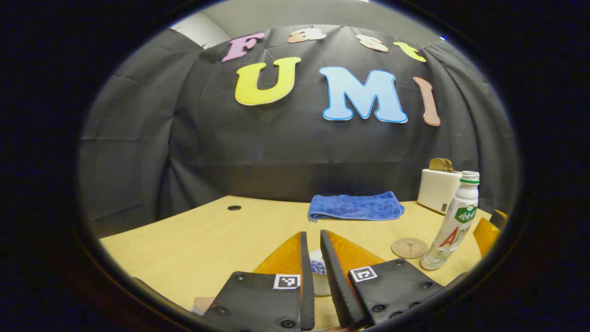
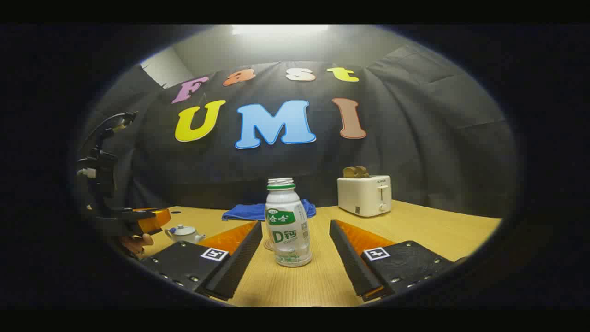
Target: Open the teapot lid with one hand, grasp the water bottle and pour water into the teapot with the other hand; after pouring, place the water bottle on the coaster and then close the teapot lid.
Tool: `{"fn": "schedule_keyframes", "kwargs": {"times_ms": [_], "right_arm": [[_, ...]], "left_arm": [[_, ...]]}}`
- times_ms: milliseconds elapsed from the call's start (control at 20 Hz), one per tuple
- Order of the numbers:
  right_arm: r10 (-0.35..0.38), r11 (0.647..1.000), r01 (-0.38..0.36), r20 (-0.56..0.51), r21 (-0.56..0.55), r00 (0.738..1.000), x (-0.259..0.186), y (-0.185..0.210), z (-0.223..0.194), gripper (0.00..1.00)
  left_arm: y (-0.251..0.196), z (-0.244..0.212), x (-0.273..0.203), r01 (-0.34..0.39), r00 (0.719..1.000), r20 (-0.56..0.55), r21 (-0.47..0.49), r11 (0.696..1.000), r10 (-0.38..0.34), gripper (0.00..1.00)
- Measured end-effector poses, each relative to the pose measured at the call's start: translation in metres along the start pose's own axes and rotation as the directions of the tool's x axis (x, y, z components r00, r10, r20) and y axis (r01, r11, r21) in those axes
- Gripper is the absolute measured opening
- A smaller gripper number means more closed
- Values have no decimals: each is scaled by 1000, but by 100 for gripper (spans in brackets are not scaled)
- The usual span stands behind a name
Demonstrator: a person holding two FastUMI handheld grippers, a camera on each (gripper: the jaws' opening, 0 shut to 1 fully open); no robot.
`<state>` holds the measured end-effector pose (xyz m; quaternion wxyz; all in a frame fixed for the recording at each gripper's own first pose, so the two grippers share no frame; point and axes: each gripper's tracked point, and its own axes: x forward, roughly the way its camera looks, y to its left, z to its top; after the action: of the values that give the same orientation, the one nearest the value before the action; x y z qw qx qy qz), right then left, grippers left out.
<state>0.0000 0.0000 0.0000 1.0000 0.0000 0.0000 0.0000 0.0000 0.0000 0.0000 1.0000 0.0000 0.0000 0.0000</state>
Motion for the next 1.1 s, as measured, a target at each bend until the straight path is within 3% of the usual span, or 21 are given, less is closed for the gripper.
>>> {"fn": "schedule_keyframes", "kwargs": {"times_ms": [100, 150, 200, 750, 1100], "right_arm": [[-2, 1000, 2, 5, -4, 1000, -1, 0, 1, 91], [0, 1000, 0, 4, -5, 1000, -1, 0, 1, 91], [2, 1000, -2, 3, -5, 1000, -1, 1, 0, 91], [12, 999, -12, 0, -34, 1000, -1, 6, -2, 92], [13, 999, -12, 6, -40, 1000, -2, 6, -1, 91]], "left_arm": [[0, -1, 0, -2, 1000, -2, 7, 1000, 2, 72], [-1, -2, 0, -2, 1000, -3, 8, 1000, 2, 25], [-1, -1, 0, -2, 1000, -3, 8, 1000, 2, 72], [3, 5, -1, 3, 1000, 24, -5, 1000, -3, 72], [-15, -8, 8, 62, 998, -7, -9, 998, -62, 72]]}}
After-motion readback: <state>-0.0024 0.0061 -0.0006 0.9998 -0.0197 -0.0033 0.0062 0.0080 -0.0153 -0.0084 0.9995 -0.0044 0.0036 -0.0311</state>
